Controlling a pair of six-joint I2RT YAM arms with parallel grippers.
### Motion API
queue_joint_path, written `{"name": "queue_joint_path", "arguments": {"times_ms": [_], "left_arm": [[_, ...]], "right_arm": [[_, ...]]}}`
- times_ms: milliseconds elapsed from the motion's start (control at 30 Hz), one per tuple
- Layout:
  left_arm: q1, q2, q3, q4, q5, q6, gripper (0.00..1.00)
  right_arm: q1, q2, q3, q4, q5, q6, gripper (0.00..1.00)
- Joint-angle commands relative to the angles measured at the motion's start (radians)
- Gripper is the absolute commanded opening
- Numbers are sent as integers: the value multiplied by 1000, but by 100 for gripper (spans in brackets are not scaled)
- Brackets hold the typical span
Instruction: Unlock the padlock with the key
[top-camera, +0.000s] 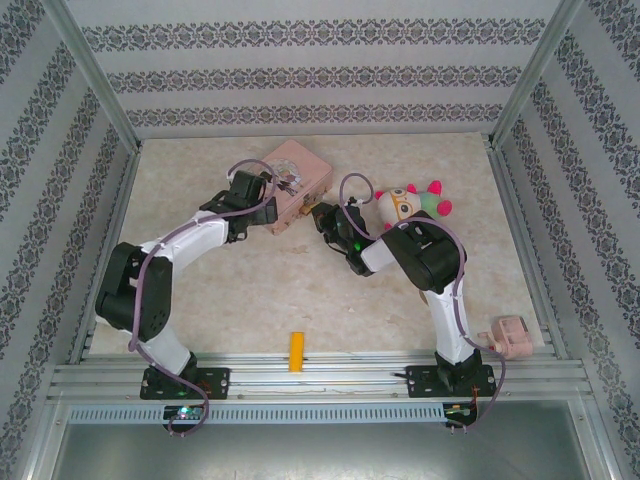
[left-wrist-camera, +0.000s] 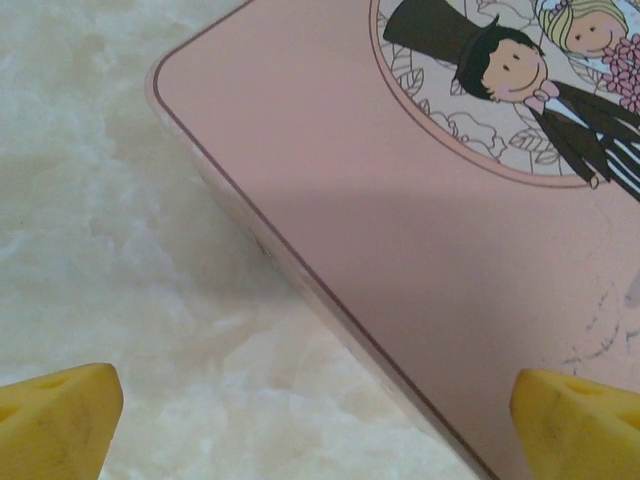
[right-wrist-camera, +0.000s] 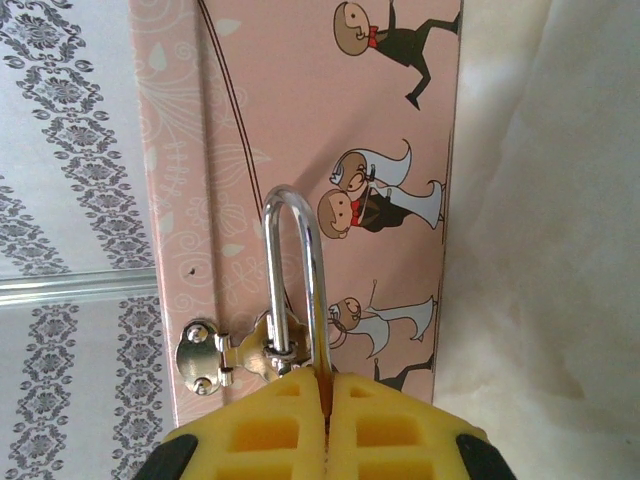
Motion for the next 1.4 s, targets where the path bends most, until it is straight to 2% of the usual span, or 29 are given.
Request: {"name": "queue_joint_path", "arguments": {"times_ms": [0,333,667,933,1367], "left_arm": [[-4,27,35,-27,-50,6,99],[-4,85,72,-67,-96,19,99],[0,90,56,-83,-113,8,100],[6,73,9,-84,-111,8,92],[27,67,-11,-103,-103,-1,90]], "right_arm": [[6,-8,-8,55,10,-6,0],[33,-27,-46,60,24,-10,0],[15,-66,-117,76,47,-22,0],[-11,-67,-118,106,49,-32,0],[16,-155,-249,104,115,-59,0]]}}
